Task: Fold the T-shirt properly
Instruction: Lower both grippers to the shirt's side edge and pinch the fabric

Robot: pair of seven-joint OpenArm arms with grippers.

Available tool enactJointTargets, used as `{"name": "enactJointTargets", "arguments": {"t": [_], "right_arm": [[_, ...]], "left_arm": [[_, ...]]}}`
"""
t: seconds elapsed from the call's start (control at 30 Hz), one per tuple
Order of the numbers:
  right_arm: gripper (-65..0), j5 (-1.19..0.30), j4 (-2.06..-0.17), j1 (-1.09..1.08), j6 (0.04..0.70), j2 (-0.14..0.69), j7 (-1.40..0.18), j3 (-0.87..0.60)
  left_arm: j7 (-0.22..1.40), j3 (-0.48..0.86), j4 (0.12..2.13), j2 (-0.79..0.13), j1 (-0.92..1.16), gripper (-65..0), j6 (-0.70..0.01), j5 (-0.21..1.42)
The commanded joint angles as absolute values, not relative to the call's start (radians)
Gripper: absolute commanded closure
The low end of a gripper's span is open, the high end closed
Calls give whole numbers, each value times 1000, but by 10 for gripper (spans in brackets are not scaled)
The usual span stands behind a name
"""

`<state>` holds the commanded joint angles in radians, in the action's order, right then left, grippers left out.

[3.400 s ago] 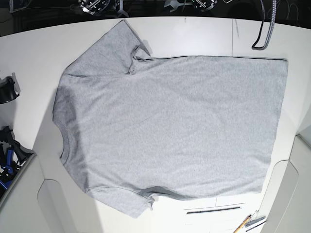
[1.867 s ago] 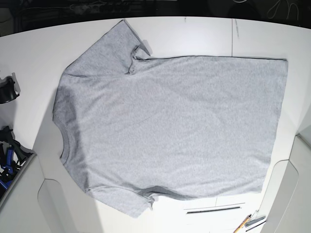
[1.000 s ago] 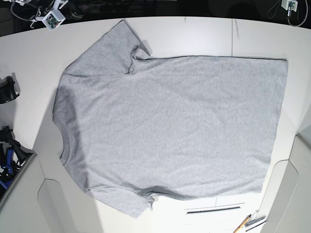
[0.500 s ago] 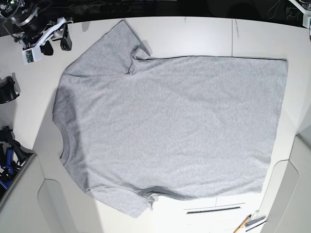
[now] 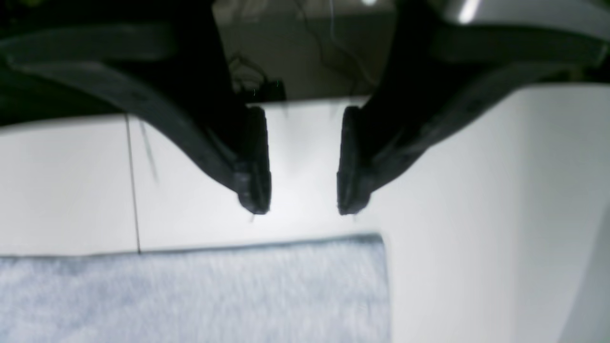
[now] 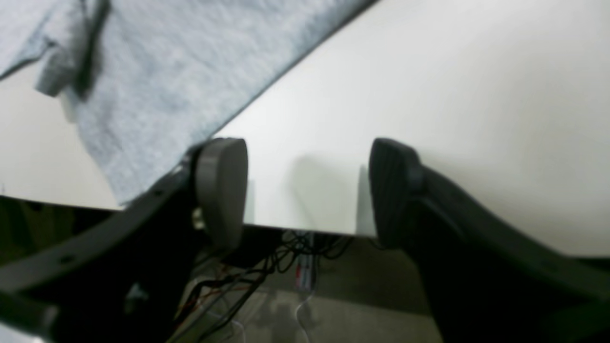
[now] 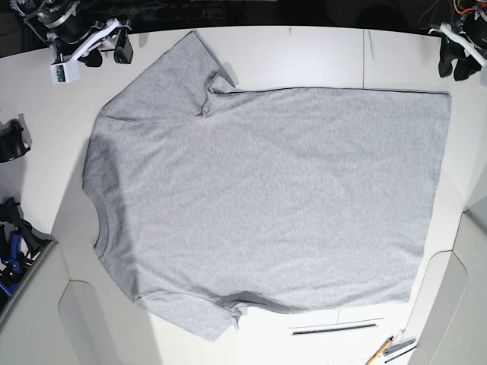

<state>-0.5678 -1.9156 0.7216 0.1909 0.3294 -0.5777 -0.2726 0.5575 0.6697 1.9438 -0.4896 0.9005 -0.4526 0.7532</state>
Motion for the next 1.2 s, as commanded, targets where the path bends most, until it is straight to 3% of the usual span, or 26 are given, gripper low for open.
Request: {"name": "enactJointTargets", "arguments": {"t": [0.07,0.43,0.5,1.2], "right_arm": [[-397,-569,-1882,698,191,329,-579,-273],[-397,-614,-1816,654,234,311,-632,-273],[-397,-624,-1816,654,234,292,-646,-273],[-397,-644,-1810,604,243,168,-640,-155]], "left_arm": [[558,670,1897,-501,861,-353,-453,781],[581,666,1641,-527,692,-353,-463,900],[583,664,1614,-530,683,-353,-490,903],[632,654,1523,-542,611,-353,-491,926]]}}
